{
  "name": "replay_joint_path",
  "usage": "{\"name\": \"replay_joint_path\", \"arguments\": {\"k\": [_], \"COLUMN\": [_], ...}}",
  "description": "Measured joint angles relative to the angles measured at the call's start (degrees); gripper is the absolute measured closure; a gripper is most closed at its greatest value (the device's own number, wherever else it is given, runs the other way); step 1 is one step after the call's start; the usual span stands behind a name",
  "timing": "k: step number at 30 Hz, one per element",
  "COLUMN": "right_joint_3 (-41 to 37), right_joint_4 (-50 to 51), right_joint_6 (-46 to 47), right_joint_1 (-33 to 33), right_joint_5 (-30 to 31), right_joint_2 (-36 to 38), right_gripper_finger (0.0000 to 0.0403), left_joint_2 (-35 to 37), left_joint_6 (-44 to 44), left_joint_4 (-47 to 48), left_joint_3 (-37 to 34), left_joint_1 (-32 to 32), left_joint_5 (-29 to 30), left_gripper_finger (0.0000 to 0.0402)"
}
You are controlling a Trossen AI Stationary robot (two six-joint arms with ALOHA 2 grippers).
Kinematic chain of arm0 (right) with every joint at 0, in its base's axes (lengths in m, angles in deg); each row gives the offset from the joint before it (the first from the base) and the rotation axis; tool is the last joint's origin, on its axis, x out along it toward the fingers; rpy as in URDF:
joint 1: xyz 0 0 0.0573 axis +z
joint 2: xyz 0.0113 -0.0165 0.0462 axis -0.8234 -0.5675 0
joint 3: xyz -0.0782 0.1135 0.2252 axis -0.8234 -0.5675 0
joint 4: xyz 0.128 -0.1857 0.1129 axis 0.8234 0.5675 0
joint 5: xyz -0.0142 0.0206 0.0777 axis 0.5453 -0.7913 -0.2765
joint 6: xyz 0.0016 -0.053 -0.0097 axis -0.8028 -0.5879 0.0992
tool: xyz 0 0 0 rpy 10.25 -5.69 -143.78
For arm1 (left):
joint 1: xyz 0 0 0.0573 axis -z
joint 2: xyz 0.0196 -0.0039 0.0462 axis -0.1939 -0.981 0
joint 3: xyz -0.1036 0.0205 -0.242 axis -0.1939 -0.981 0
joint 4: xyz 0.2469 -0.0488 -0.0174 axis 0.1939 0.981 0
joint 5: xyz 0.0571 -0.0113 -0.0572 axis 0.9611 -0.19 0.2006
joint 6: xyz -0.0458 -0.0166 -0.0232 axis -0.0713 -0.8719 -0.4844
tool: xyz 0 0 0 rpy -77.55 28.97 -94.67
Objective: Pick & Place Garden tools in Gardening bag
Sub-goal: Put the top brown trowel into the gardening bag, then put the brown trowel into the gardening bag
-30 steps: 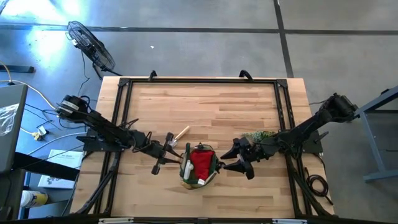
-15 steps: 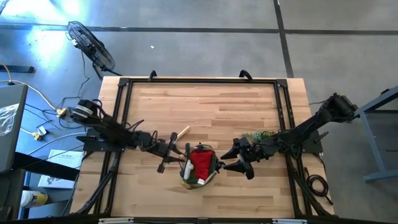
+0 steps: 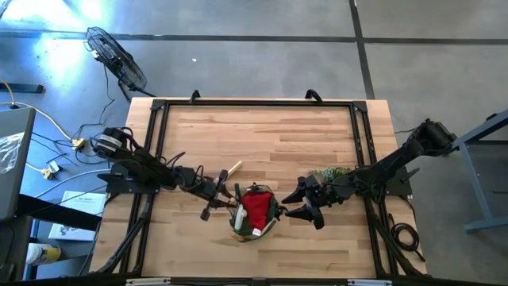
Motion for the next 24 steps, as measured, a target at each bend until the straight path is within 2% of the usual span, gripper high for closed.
{"name": "replay_joint_path", "arguments": {"k": [2,8,12,16,24], "right_joint_3": [0.00,0.00,0.00,0.00,0.00], "right_joint_4": [0.00,0.12,1.29,2.83,3.15], "right_joint_6": [-0.02,-0.07,-0.11,-0.11,-0.11], "right_joint_1": [0.00,0.00,0.00,0.00,0.00], "right_joint_5": [0.00,-1.49,-1.57,-1.57,-2.42], "right_joint_2": [0.00,0.00,0.00,0.00,0.00], "right_gripper_finger": [0.0147,0.0147,0.0147,0.0147,0.0147], "left_joint_2": [0.00,-0.09,-0.09,-0.09,2.04], "left_joint_6": [-0.21,-4.03,-4.56,-4.56,-4.31], "left_joint_4": [0.18,0.82,0.59,-1.34,-4.92], "left_joint_3": [0.00,-0.07,-0.07,-0.07,-0.02], "left_joint_1": [0.02,0.02,0.02,0.02,0.00], "left_joint_5": [1.39,3.80,4.93,5.00,5.22], "left_gripper_finger": [0.0330,0.0212,0.0163,0.0145,0.0143]}}
